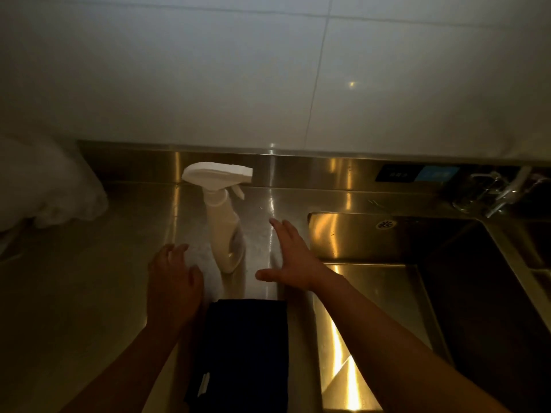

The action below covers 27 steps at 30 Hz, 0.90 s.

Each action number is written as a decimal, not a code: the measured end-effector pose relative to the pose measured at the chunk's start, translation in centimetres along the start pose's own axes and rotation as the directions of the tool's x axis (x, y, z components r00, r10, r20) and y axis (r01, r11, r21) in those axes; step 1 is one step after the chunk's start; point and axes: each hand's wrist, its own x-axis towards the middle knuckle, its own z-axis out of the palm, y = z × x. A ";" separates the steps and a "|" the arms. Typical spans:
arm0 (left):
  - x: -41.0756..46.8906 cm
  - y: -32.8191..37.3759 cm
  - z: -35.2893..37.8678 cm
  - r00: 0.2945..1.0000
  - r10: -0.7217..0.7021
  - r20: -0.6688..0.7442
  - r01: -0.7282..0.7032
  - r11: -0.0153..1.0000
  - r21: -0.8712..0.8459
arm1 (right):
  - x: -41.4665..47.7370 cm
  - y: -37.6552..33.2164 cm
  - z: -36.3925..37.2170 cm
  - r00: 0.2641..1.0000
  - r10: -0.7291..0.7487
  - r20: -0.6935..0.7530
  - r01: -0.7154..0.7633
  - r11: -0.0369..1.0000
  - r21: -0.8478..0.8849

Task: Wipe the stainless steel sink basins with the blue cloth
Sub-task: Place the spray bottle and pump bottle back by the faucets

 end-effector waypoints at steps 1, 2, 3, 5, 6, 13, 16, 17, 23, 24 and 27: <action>-1.1 0.3 -0.2 1.000 -0.005 -0.001 0.005 0.999 0.033 | -0.6 0.4 -0.8 0.999 0.030 -0.021 -0.032 0.998 -0.062; -2.3 0.8 -0.4 1.000 0.000 0.001 0.000 0.998 0.069 | -1.3 0.6 -1.6 0.997 0.052 -0.054 -0.058 0.990 -0.130; -3.5 1.6 -0.5 1.000 0.015 0.001 -0.015 0.995 0.102 | -2.1 0.8 -2.4 0.994 0.070 -0.090 -0.087 0.976 -0.199; -5.8 3.9 -0.8 0.998 0.067 0.005 -0.067 0.987 0.149 | -3.8 1.1 -4.2 0.983 0.102 -0.153 -0.148 0.935 -0.323; -6.8 5.3 -0.8 0.996 0.094 0.005 -0.094 0.984 0.154 | -4.9 1.3 -5.0 0.977 0.121 -0.175 -0.178 0.913 -0.366; -9.8 15.9 -0.8 0.967 0.204 0.154 -0.205 0.979 -0.004 | -12.8 3.3 -10.9 0.943 0.238 -0.235 -0.316 0.863 -0.395; -10.1 18.9 -0.7 0.936 0.275 0.221 -0.275 0.961 -0.029 | -16.4 4.4 -12.9 0.922 0.273 -0.275 -0.364 0.853 -0.374; -10.3 19.7 -0.6 0.927 0.296 0.231 -0.296 0.955 -0.038 | -17.5 4.8 -13.5 0.910 0.291 -0.296 -0.389 0.849 -0.359; -12.1 24.0 0.1 0.894 0.379 0.240 -0.385 0.923 -0.022 | -22.8 7.2 -15.7 0.872 0.326 -0.366 -0.443 0.844 -0.303; -12.5 24.8 0.3 0.896 0.377 0.235 -0.386 0.922 -0.006 | -23.4 7.7 -16.1 0.867 0.328 -0.376 -0.446 0.847 -0.289; -13.7 26.9 1.0 0.895 0.390 0.219 -0.407 0.913 0.036 | -24.8 9.5 -17.5 0.861 0.327 -0.388 -0.448 0.851 -0.276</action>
